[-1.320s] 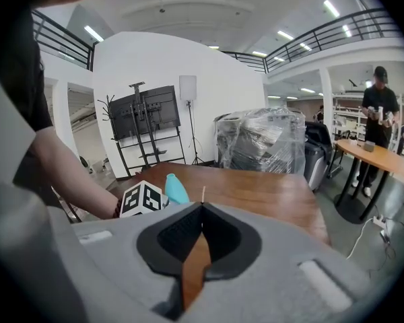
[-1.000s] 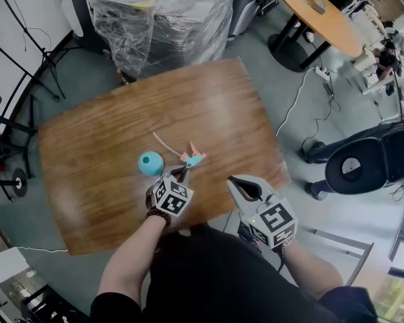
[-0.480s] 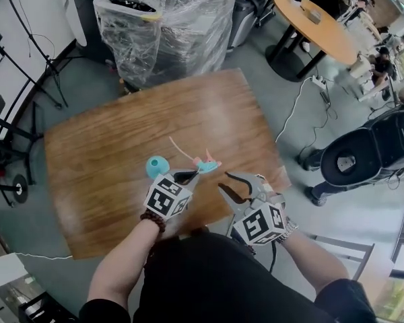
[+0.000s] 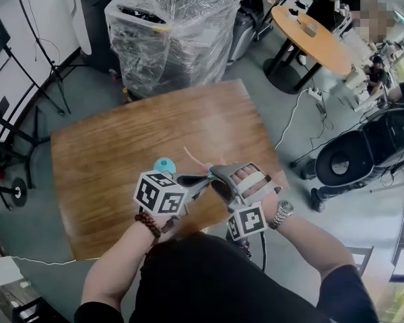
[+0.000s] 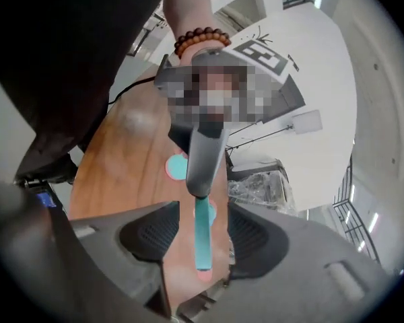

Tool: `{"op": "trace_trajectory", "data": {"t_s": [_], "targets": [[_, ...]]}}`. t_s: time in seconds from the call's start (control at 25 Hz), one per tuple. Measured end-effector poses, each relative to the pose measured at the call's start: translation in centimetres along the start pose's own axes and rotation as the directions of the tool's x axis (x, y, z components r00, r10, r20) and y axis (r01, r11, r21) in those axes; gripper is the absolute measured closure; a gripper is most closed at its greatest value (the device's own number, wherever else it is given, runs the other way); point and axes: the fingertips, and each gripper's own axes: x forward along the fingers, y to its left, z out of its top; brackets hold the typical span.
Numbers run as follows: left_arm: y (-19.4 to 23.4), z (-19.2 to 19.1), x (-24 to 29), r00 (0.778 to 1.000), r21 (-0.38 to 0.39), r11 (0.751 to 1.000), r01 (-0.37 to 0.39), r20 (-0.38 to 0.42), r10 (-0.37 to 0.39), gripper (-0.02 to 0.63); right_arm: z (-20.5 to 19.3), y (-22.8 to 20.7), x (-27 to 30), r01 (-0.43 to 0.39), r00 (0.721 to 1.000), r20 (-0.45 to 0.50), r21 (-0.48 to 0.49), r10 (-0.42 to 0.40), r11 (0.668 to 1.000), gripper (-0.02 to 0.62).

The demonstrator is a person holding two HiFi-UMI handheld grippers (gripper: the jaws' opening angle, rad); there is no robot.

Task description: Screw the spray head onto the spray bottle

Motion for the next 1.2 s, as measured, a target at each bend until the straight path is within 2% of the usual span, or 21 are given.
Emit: {"op": "trace_trajectory", "data": {"t_s": [0.28, 0.36, 0.44, 0.64, 0.72, 0.76, 0.84, 0.96, 1.04, 1.12, 1.2], "targets": [[-2.1, 0.4, -1.6, 0.997, 0.016, 0.997, 0.076, 0.005, -0.076, 0.581, 0.9, -0.7, 0.7, -0.007, 0.999, -0.046, -0.109, 0.002, 0.994, 0.390], [-2.3, 0.5, -1.9, 0.996, 0.021, 0.996, 0.084, 0.007, -0.084, 0.581, 1.1, -0.8, 0.5, 0.004, 0.999, -0.049, -0.134, -0.011, 0.991, 0.433], [-2.3, 0.5, -2.1, 0.996, 0.023, 0.996, 0.090, 0.010, -0.090, 0.581, 1.3, -1.0, 0.3, 0.017, 0.999, -0.049, -0.141, -0.024, 0.990, 0.474], [-2.5, 0.7, -2.6, 0.994, 0.036, 0.995, 0.096, 0.044, -0.098, 0.570, 1.5, -1.1, 0.2, 0.002, 0.999, -0.053, -0.109, -0.007, 0.994, 0.477], [-2.6, 0.8, -3.2, 0.994, 0.042, 0.995, 0.093, 0.060, -0.095, 0.423, 1.3, -1.4, 0.0, -0.003, 0.999, -0.053, -0.079, -0.001, 0.997, 0.477], [-2.5, 0.7, -3.7, 0.994, 0.054, 0.995, 0.082, 0.067, -0.085, 0.385, 1.2, -1.6, -0.1, -0.007, 0.999, -0.053, -0.059, 0.004, 0.998, 0.477], [-1.9, 0.8, -5.2, 0.995, 0.102, 0.994, 0.029, 0.093, -0.038, 0.370, 1.0, -2.1, -0.2, -0.019, 0.999, -0.050, -0.007, 0.018, 1.000, 0.477], [0.7, 0.5, -8.1, 0.981, 0.204, 0.969, -0.143, 0.162, 0.111, 0.368, 0.4, -2.5, -0.3, -0.038, 0.998, -0.040, 0.072, 0.041, 0.997, 0.477], [3.4, 0.1, -9.9, 0.950, 0.220, 0.938, -0.268, 0.223, 0.219, 0.365, -0.3, -2.7, -0.4, -0.047, 0.998, -0.030, 0.116, 0.051, 0.992, 0.477], [6.3, -0.8, -10.9, 0.917, 0.192, 0.914, -0.356, 0.260, 0.303, 0.318, -0.8, -3.0, -0.6, -0.054, 0.998, -0.027, 0.162, 0.060, 0.985, 0.477], [9.2, -2.3, -10.8, 0.893, 0.190, 0.885, -0.426, 0.249, 0.376, 0.247, -1.0, -3.4, -0.8, -0.059, 0.997, -0.027, 0.200, 0.066, 0.978, 0.477]]}}
